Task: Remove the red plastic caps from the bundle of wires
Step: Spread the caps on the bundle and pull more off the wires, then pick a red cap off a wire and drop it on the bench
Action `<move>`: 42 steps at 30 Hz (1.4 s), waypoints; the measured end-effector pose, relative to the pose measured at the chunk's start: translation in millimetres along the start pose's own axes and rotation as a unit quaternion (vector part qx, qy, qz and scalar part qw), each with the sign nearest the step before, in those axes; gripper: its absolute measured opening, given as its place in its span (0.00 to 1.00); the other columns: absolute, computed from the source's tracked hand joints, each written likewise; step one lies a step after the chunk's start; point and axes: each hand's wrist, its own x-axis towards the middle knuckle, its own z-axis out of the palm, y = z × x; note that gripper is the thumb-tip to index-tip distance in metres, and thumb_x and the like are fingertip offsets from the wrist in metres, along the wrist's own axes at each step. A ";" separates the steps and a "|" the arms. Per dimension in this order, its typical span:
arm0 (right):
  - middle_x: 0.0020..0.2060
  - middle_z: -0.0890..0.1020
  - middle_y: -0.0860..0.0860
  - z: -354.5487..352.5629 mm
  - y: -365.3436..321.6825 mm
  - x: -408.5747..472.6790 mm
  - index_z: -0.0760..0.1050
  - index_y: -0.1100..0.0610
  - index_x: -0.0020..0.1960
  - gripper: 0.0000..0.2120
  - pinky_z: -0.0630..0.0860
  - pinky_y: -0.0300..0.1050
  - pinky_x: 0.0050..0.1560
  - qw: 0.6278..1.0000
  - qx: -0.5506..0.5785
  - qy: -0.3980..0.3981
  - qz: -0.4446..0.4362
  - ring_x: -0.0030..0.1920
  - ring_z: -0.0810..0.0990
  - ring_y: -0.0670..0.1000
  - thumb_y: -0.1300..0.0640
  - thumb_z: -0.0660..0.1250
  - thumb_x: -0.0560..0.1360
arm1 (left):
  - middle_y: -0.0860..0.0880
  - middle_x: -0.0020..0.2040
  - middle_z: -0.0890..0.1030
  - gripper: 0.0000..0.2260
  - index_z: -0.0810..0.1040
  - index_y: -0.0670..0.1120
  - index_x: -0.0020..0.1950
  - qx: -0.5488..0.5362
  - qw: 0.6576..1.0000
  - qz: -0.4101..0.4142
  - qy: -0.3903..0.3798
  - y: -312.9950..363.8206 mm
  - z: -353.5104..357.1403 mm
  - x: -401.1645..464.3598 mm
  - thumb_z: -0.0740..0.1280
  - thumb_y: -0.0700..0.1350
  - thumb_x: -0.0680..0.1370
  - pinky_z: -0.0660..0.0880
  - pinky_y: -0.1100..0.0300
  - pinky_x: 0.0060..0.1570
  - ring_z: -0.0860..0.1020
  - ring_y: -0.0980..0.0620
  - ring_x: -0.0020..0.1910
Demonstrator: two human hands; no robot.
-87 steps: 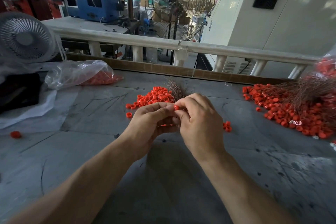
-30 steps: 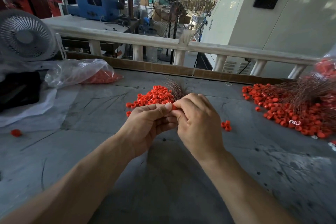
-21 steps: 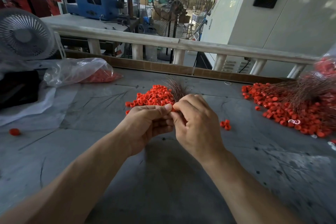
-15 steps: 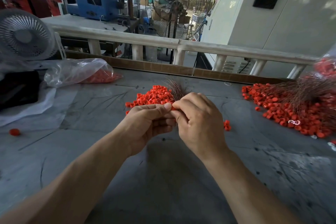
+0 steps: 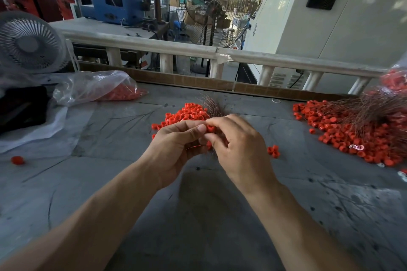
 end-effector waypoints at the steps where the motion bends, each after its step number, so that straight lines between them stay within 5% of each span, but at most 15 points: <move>1: 0.47 0.84 0.49 0.5 0.5 0.1 0.84 0.55 0.56 0.10 0.79 0.44 0.51 1.000 -0.001 0.004 0.001 0.50 0.82 0.51 0.58 0.75 0.75 | 0.36 0.47 0.78 0.12 0.81 0.35 0.54 0.008 1.000 0.002 -0.003 -0.4 -0.4 0.0 0.69 0.40 0.74 0.75 0.45 0.60 0.76 0.42 0.48; 8: 0.43 0.87 0.53 -2.8 10.4 1.8 0.83 0.58 0.48 0.03 0.82 0.49 0.42 0.997 -0.042 0.051 0.048 0.42 0.85 0.55 0.62 0.74 0.75 | 0.46 0.40 0.85 0.05 0.84 0.39 0.48 0.177 0.981 0.064 0.048 -3.6 -1.6 2.5 0.69 0.38 0.79 0.79 0.60 0.37 0.79 0.51 0.36; 12: 0.39 0.87 0.52 -13.0 31.8 3.0 0.82 0.55 0.48 0.01 0.78 0.46 0.36 0.981 -0.119 0.040 0.147 0.39 0.85 0.57 0.58 0.73 0.76 | 0.49 0.37 0.85 0.04 0.85 0.47 0.44 0.311 0.937 0.129 0.095 -4.5 -11.5 6.7 0.71 0.42 0.78 0.76 0.59 0.34 0.80 0.55 0.34; 18: 0.43 0.87 0.55 -27.0 60.7 0.5 0.82 0.52 0.47 0.02 0.76 0.51 0.47 0.935 -0.218 -0.020 0.278 0.49 0.83 0.62 0.57 0.73 0.75 | 0.63 0.36 0.82 0.05 0.82 0.56 0.39 0.474 0.846 0.175 0.171 -6.8 -25.8 15.8 0.72 0.50 0.75 0.71 0.69 0.34 0.79 0.62 0.34; 22: 0.46 0.87 0.53 -26.3 68.5 -4.0 0.83 0.51 0.48 0.04 0.76 0.50 0.52 0.912 -0.252 -0.088 0.311 0.52 0.83 0.60 0.57 0.73 0.74 | 0.61 0.37 0.82 0.04 0.82 0.55 0.41 0.541 0.803 0.193 0.159 -8.0 -28.5 15.0 0.72 0.49 0.75 0.68 0.73 0.33 0.79 0.64 0.39; 33: 0.41 0.83 0.50 -22.7 64.3 -0.3 0.80 0.52 0.40 0.08 0.67 0.44 0.42 0.961 -0.143 0.035 0.233 0.47 0.79 0.57 0.61 0.78 0.70 | 0.63 0.36 0.82 0.04 0.82 0.55 0.40 0.558 0.792 0.203 0.140 -9.1 -27.8 14.1 0.72 0.48 0.75 0.67 0.74 0.34 0.79 0.66 0.40; 42: 0.48 0.86 0.52 -26.7 72.0 -4.2 0.84 0.51 0.47 0.03 0.75 0.49 0.54 0.901 -0.274 -0.120 0.312 0.56 0.80 0.59 0.55 0.73 0.74 | 0.63 0.38 0.81 0.02 0.82 0.55 0.42 0.592 0.776 0.181 0.122 -11.8 -26.6 13.0 0.73 0.49 0.75 0.73 0.65 0.38 0.78 0.65 0.39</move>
